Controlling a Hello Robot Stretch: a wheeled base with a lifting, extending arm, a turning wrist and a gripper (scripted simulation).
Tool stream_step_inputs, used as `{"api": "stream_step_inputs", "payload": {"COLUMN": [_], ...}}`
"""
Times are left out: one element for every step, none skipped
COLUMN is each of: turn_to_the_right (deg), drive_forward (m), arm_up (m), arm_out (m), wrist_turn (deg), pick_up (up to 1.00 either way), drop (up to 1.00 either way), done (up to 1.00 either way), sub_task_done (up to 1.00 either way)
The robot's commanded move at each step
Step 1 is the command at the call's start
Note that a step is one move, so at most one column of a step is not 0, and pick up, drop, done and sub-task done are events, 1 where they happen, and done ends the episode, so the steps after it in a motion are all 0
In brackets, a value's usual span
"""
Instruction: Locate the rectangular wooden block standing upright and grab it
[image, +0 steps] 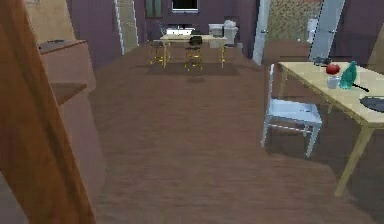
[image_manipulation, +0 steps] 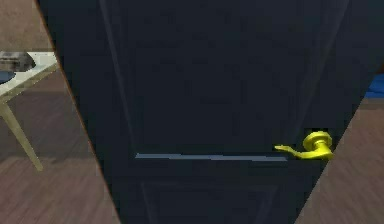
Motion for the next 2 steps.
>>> {"api": "stream_step_inputs", "payload": {"turn_to_the_right": [6.0, 0.0], "drive_forward": [0.0, 0.15], "arm_up": [0.0, 0.0], "arm_out": [0.0, 0.0], "wrist_turn": [0.0, 0.0], "pick_up": [0.0, 0.0], "drop": [0.0, 0.0], "done": [0.0, 0.0], "sub_task_done": [0.0, 0.0]}}
